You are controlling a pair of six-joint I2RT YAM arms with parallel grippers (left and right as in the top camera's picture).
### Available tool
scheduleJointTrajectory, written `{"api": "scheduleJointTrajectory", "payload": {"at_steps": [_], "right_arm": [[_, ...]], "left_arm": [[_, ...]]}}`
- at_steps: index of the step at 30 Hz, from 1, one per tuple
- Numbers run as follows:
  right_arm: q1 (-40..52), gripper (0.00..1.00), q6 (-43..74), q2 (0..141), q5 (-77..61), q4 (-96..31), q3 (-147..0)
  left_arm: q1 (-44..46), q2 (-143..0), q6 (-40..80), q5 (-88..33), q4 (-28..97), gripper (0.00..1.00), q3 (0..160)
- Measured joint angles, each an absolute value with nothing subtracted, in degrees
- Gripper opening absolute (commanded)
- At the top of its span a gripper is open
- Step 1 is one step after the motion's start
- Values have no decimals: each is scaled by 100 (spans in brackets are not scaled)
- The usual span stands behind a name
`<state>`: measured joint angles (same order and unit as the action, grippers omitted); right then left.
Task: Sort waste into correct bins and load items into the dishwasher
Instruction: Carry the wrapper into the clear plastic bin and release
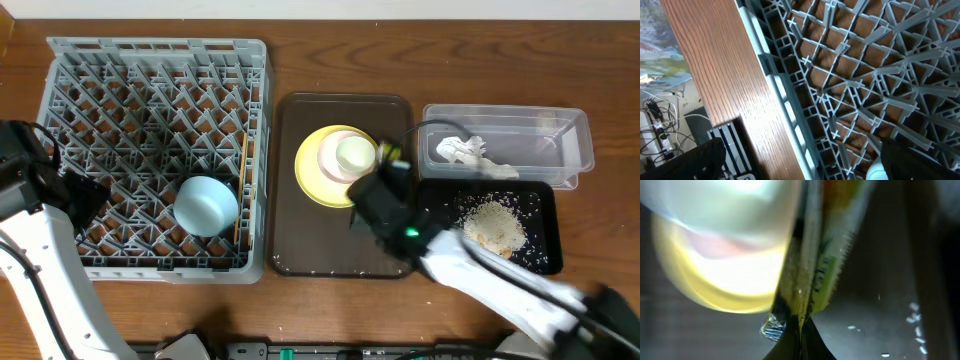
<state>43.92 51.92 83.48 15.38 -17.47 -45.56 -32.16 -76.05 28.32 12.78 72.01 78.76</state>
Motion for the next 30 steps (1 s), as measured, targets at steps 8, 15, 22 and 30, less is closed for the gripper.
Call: {"api": "scheduleJointTrajectory", "payload": {"at_steps": [8, 15, 22, 30], "right_arm": [[2991, 1, 5098, 6554, 1651, -1708, -4563], [1559, 1, 5142, 6694, 1647, -1726, -4563], [928, 26, 5207, 7072, 1601, -1601, -4563], [873, 79, 4831, 7201, 1564, -1175, -4563]], "left_arm": [[-3216, -7605, 2832, 1275, 7201, 100, 7876], [-3216, -7605, 2832, 1275, 7199, 100, 7876], [-3216, -7605, 2832, 1278, 7199, 100, 7876], [-3216, -7605, 2832, 1275, 7201, 100, 7876]]}}
